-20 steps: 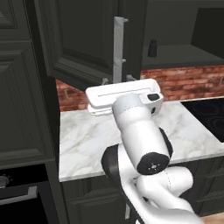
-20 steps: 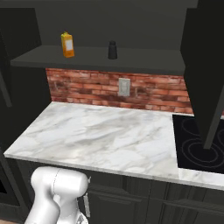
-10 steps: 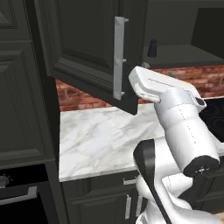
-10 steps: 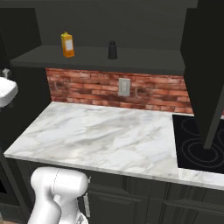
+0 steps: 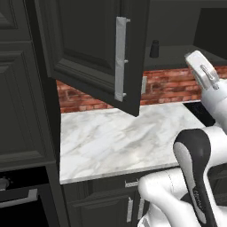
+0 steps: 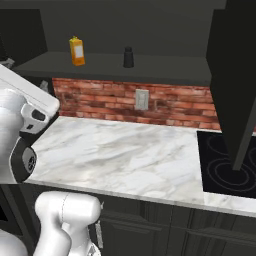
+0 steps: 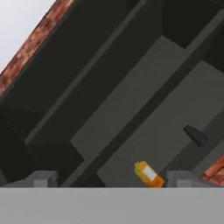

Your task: The dining table condiment station is running low on shaker. Refill the condiment station by opening the cabinet and taking the shaker from the cabinet and placing it on the dining table.

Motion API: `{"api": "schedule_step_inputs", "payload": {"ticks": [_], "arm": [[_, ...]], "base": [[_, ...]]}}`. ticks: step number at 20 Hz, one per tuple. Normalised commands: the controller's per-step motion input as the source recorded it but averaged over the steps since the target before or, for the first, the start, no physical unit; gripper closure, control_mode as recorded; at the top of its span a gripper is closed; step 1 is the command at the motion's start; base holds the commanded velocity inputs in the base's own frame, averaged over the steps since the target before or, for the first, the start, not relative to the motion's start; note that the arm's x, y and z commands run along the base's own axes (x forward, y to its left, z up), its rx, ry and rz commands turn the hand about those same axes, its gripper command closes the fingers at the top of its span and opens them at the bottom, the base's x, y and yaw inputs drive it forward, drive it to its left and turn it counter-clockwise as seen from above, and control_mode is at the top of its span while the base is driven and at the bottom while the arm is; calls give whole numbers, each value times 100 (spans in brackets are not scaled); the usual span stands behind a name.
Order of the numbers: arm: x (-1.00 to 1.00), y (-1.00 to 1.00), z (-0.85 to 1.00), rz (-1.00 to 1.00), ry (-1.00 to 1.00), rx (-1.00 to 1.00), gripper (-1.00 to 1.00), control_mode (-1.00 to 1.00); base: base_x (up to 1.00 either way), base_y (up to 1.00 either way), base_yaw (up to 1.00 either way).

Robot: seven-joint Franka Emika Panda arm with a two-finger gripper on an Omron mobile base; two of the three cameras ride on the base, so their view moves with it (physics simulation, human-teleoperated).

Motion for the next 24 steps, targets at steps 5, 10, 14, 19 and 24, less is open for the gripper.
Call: {"api": "schedule_step_inputs", "payload": {"ticks": [5,10,14,19,24], "arm": [[88,-13,-36,45,2,27,-100,-100],[99,16,-47,57,4,15,-100,-100],[76,43,-44,66,4,5,-100,-100],[13,67,-5,50,1,-4,-100,-100],[-18,81,8,30,0,-17,-100,-100]], "base": [[0,0,0],[0,0,0],[0,0,0],[0,0,0],[0,0,0]]}}
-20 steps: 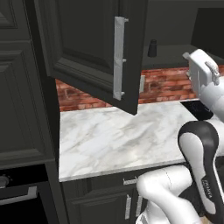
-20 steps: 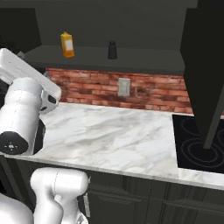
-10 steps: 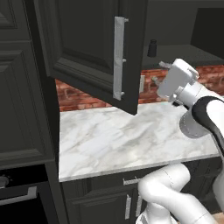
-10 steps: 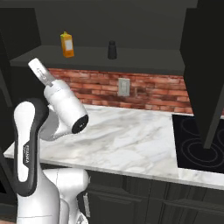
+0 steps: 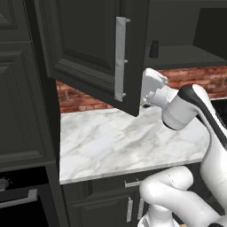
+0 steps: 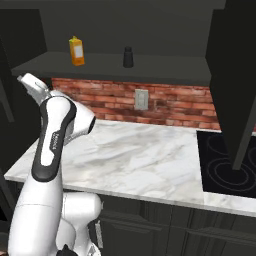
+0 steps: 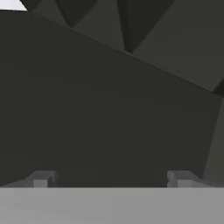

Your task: The dining table condiment station is running low on shaker. Refill the condiment station by opening the cabinet and taking the shaker from the cabinet and placing it on the dining table.

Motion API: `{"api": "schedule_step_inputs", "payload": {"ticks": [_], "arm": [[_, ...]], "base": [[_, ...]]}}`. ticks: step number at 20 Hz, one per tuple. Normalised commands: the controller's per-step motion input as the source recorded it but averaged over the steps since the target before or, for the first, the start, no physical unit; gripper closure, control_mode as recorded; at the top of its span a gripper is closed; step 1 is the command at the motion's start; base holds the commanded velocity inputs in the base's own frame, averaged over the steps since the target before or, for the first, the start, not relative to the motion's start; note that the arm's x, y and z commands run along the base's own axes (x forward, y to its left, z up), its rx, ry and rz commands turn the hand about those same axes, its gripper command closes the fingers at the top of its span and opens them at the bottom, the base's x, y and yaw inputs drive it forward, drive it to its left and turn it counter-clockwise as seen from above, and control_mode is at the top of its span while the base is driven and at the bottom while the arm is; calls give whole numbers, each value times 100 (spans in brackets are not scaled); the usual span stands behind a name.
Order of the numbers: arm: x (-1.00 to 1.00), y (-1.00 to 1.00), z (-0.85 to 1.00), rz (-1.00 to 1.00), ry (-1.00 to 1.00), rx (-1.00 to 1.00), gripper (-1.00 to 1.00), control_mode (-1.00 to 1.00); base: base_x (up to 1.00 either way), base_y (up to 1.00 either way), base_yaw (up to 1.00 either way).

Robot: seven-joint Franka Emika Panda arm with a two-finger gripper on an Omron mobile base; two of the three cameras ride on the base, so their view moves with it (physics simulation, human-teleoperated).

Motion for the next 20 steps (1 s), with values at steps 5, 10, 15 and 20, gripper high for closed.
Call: {"api": "schedule_step_inputs", "payload": {"ticks": [5,10,15,20], "arm": [[-55,95,11,10,0,-15,-100,-100],[-60,88,5,3,-4,-12,-100,-100],[-33,79,0,0,-9,-9,-100,-100],[2,68,-4,0,0,-8,-100,-100]], "base": [[0,0,0],[0,0,0],[0,0,0],[0,0,0]]}}
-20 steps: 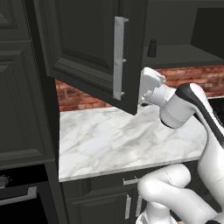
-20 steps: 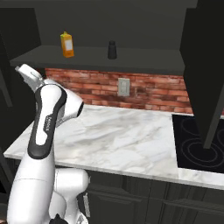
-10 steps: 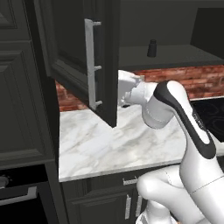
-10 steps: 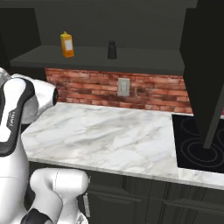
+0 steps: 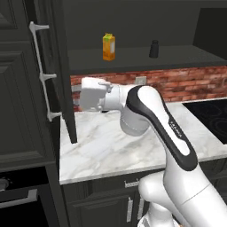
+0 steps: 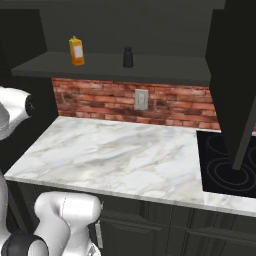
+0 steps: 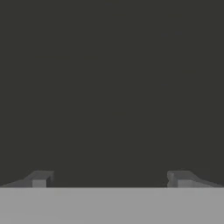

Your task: The dining table condiment station is running low on shaker. Refill the condiment station by opening the cabinet and taking the shaker from the cabinet and placing it on the dining table.

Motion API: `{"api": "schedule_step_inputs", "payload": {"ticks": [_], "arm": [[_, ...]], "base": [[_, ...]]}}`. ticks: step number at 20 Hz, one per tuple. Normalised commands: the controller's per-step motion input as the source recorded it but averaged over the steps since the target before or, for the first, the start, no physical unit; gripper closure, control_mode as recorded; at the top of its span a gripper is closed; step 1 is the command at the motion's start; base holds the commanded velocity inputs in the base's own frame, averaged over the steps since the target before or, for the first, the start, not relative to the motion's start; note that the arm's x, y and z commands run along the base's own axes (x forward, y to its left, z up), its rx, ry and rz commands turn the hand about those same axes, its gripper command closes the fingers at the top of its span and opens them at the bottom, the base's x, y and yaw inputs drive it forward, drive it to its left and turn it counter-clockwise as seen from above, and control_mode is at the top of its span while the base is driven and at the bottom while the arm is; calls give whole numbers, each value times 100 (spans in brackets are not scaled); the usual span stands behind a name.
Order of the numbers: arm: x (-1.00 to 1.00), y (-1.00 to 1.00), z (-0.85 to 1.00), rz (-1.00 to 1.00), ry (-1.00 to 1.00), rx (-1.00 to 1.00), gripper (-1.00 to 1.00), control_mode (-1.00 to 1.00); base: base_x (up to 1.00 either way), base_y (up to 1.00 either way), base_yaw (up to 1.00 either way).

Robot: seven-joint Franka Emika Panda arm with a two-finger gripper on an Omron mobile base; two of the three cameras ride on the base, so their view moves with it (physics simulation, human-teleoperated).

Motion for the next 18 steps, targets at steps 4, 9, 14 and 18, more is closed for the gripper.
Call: {"api": "schedule_step_inputs", "payload": {"ticks": [4,9,14,18], "arm": [[10,30,-11,0,5,-8,-100,-100],[-10,-36,-7,-1,-3,-5,-100,-100],[-57,-100,0,-12,-24,-1,-100,-100],[-60,-100,0,-17,-28,-9,-100,-100]], "base": [[0,0,0],[0,0,0],[0,0,0],[0,0,0]]}}
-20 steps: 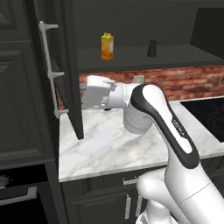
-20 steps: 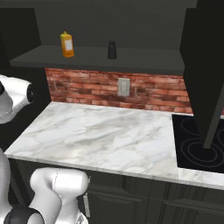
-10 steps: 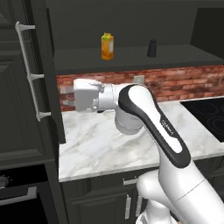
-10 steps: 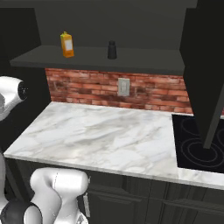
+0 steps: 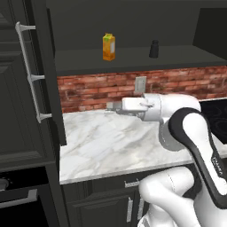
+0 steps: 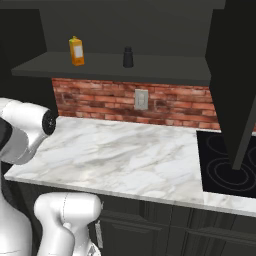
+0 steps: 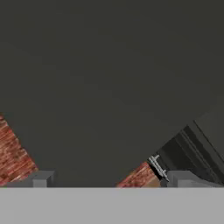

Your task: The dining table condiment station is running low on shaker. Refill the condiment station by opening the cabinet and taking the shaker from the cabinet and placing it on the dining table.

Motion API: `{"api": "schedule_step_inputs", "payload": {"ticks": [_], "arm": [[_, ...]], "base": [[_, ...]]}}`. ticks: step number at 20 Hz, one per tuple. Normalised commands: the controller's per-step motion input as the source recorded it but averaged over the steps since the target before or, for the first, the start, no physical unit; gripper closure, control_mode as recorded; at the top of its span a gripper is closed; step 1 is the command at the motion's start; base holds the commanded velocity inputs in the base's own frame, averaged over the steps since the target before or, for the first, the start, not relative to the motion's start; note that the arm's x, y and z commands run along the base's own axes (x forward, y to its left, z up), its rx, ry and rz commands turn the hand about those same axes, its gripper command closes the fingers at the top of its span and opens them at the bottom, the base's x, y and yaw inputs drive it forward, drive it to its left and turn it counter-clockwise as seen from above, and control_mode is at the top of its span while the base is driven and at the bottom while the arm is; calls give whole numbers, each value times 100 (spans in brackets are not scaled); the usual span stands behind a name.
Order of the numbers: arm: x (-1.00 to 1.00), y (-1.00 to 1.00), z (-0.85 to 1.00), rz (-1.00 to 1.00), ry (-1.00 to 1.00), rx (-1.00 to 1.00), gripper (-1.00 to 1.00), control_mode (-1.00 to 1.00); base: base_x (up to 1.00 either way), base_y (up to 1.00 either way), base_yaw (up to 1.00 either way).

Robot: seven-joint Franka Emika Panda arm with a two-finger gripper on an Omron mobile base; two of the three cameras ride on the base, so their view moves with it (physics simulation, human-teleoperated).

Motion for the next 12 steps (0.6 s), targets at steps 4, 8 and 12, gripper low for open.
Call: {"api": "schedule_step_inputs", "payload": {"ticks": [4,8,12], "arm": [[-54,-100,0,-29,-21,-12,-100,-100],[-37,-100,4,-39,-13,-15,-100,-100],[-16,-100,26,-38,-4,-17,-100,-100]], "base": [[0,0,0],[0,0,0],[0,0,0]]}}
